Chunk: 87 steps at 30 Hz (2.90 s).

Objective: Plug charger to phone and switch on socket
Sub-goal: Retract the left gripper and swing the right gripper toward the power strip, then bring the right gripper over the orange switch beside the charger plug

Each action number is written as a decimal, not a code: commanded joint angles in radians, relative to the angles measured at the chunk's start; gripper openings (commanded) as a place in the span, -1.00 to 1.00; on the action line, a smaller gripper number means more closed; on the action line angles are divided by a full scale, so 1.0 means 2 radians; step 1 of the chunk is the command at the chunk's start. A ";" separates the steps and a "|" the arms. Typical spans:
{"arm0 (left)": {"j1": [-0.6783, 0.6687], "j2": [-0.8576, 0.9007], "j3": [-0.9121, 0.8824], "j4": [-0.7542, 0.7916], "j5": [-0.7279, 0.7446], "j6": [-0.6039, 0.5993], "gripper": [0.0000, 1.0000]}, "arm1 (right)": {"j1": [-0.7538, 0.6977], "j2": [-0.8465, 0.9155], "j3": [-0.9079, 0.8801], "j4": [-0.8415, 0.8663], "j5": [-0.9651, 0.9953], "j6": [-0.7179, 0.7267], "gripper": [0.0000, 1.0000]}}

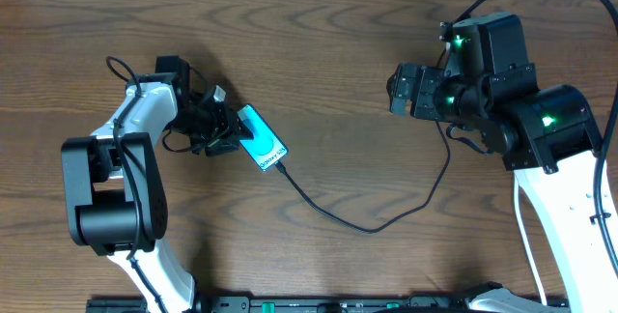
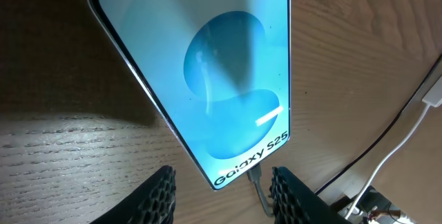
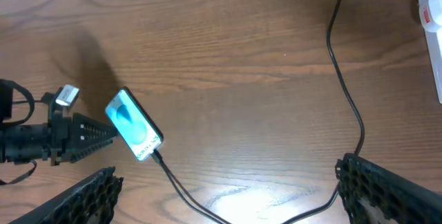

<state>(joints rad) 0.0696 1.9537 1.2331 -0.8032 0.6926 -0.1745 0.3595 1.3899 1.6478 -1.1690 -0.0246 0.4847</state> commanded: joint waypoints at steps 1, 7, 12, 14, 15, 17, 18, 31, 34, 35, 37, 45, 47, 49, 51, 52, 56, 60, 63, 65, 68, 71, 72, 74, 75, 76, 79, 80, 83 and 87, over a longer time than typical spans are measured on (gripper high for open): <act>-0.001 -0.021 0.013 -0.003 -0.002 0.012 0.01 | 0.004 -0.004 0.004 -0.006 0.025 -0.008 0.99; -0.001 -0.075 0.034 -0.012 -0.003 0.012 0.30 | -0.003 -0.003 0.004 -0.026 0.064 -0.007 0.98; -0.001 -0.158 0.038 -0.013 -0.003 0.012 0.64 | -0.029 0.009 0.004 -0.048 0.077 0.000 0.98; -0.001 -0.195 0.038 -0.013 -0.003 0.012 0.75 | -0.045 0.017 0.004 -0.058 0.084 0.001 0.98; -0.001 -0.211 0.038 -0.013 -0.003 0.011 0.76 | -0.052 0.020 0.004 -0.062 0.085 0.001 0.98; 0.000 -0.257 0.038 -0.013 -0.016 -0.002 0.77 | -0.076 0.028 0.004 -0.069 0.098 0.010 0.99; 0.000 -0.272 0.038 -0.013 -0.027 -0.011 0.77 | -0.086 0.030 0.004 -0.071 0.106 0.018 0.99; 0.000 -0.458 0.038 -0.015 -0.065 -0.029 0.78 | -0.330 0.038 0.005 -0.046 -0.004 -0.037 0.99; 0.000 -0.476 0.038 -0.015 -0.065 -0.029 0.78 | -0.391 0.052 0.005 -0.029 -0.085 -0.071 0.99; 0.000 -0.483 0.038 -0.015 -0.065 -0.030 0.79 | -0.423 0.068 0.005 -0.021 -0.133 -0.089 0.98; 0.000 -0.487 0.038 -0.017 -0.065 -0.029 0.79 | -0.449 0.094 0.005 -0.012 -0.193 -0.118 0.99; 0.000 -0.487 0.038 -0.045 -0.101 -0.029 0.79 | -0.491 0.264 0.030 -0.012 -0.427 -0.221 0.98; 0.000 -0.487 0.038 -0.051 -0.118 -0.029 0.79 | -0.490 0.302 0.053 -0.029 -0.441 -0.242 0.98; 0.000 -0.487 0.038 -0.057 -0.134 -0.029 0.79 | -0.486 0.340 0.088 -0.057 -0.442 -0.266 0.98; 0.000 -0.487 0.038 -0.062 -0.144 -0.029 0.79 | -0.480 0.373 0.130 -0.088 -0.430 -0.289 0.99; 0.000 -0.487 0.038 -0.064 -0.146 -0.027 0.79 | -0.477 0.385 0.150 -0.100 -0.415 -0.292 0.99; 0.000 -0.486 0.038 -0.066 -0.158 -0.027 0.79 | -0.467 0.420 0.226 -0.131 -0.334 -0.294 0.98; 0.000 -0.484 0.038 -0.066 -0.170 -0.028 0.79 | -0.465 0.439 0.287 -0.140 -0.291 -0.294 0.98; 0.000 -0.481 0.038 -0.065 -0.174 -0.028 0.79 | -0.465 0.448 0.310 -0.129 -0.280 -0.301 0.98; 0.000 -0.476 0.038 -0.065 -0.174 -0.028 0.79 | -0.465 0.455 0.312 -0.109 -0.277 -0.301 0.98; 0.000 -0.472 0.038 -0.065 -0.173 -0.028 0.79 | -0.464 0.467 0.312 -0.098 -0.278 -0.301 0.98; 0.000 -0.467 0.038 -0.065 -0.173 -0.028 0.79 | -0.463 0.488 0.312 -0.092 -0.287 -0.302 0.98; 0.000 -0.466 0.038 -0.065 -0.173 -0.028 0.79 | -0.462 0.495 0.312 -0.090 -0.296 -0.305 0.98; 0.000 -0.464 0.038 -0.065 -0.173 -0.028 0.79 | -0.460 0.512 0.312 -0.086 -0.319 -0.311 0.98; 0.000 -0.464 0.038 -0.065 -0.173 -0.028 0.79 | -0.460 0.518 0.312 -0.084 -0.324 -0.311 0.98; 0.000 -0.463 0.038 -0.065 -0.173 -0.028 0.79 | -0.459 0.524 0.312 -0.082 -0.329 -0.311 0.99; 0.000 -0.463 0.038 -0.065 -0.173 -0.028 0.79 | -0.452 0.538 0.312 -0.079 -0.330 -0.317 0.99; 0.000 -0.463 0.038 -0.065 -0.173 -0.028 0.79 | -0.450 0.540 0.312 -0.079 -0.332 -0.320 0.98; 0.000 -0.463 0.038 -0.063 -0.173 -0.028 0.79 | -0.439 0.545 0.312 -0.077 -0.332 -0.324 0.99; 0.000 -0.462 0.038 -0.060 -0.173 -0.028 0.79 | -0.418 0.549 0.312 -0.069 -0.333 -0.323 0.99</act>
<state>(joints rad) 0.0700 1.0256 1.2907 -0.9291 0.3595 -0.2321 -0.5121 2.4714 2.2616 -1.3155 -0.6605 -0.1402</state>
